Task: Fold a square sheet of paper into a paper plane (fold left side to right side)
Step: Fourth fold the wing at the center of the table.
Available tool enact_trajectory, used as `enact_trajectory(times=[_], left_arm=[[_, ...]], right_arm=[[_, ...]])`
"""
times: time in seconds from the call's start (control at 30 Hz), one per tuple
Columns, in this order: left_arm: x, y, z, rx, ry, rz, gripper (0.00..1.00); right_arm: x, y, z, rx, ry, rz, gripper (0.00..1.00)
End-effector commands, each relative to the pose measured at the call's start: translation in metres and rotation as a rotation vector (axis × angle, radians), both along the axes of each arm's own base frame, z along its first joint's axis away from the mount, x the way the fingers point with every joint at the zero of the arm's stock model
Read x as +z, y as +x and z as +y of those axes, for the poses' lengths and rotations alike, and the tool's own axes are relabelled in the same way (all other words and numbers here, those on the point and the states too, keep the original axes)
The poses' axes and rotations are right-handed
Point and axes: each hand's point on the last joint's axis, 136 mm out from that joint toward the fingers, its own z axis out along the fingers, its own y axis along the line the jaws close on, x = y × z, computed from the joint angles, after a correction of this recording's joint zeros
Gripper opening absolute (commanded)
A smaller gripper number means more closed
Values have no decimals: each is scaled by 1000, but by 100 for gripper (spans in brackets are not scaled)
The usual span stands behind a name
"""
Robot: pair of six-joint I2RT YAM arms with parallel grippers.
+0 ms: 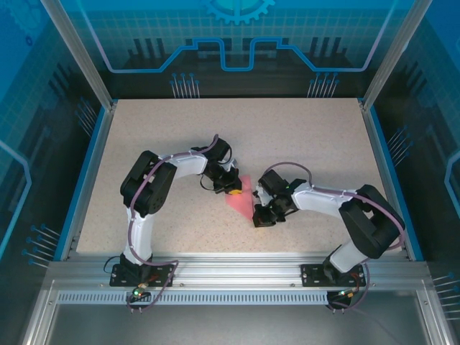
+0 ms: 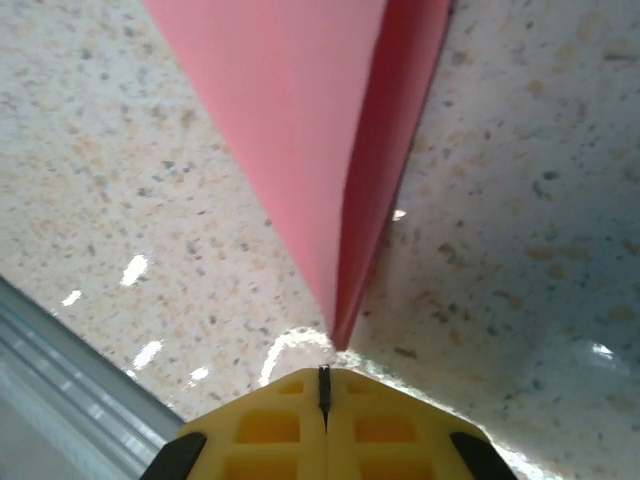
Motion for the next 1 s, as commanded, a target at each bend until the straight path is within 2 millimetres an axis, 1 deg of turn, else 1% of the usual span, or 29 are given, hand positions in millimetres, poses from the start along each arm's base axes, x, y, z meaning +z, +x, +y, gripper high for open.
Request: enact_trajectory(times=[0.0,0.07,0.23,0.33,0.43,0.5,0.6,0.8,0.87,0.97], left_arm=[[-35,-18,25,18,154,75,0],[-35,-18,25,19,152,75,0],[-34,-18,24,18,148,76,0],[-34,-18,23,18,146,76,0],[-34,-18,23,18,145,76,0],[-33,-18,22,17,143,75,0],[-32,-18,22,16,141,75,0],[-23,-14,21,6,133,44,0],[-17,-11,19,3,122,25,3],[0,-6,14,-4,76,-37,7]], right_arm=[[27,11,17,2,99,-41,0],[29,24,20,-29,121,-64,0],[22,56,21,-113,116,-113,0],[16,70,23,-138,110,-126,0],[10,76,29,-135,118,-112,0],[4,76,28,-138,103,-101,0],[-6,75,18,-155,49,-90,0],[-24,65,4,-166,-3,-46,0],[-31,60,-1,-163,-31,-24,0],[-40,51,-9,-154,-78,11,0]])
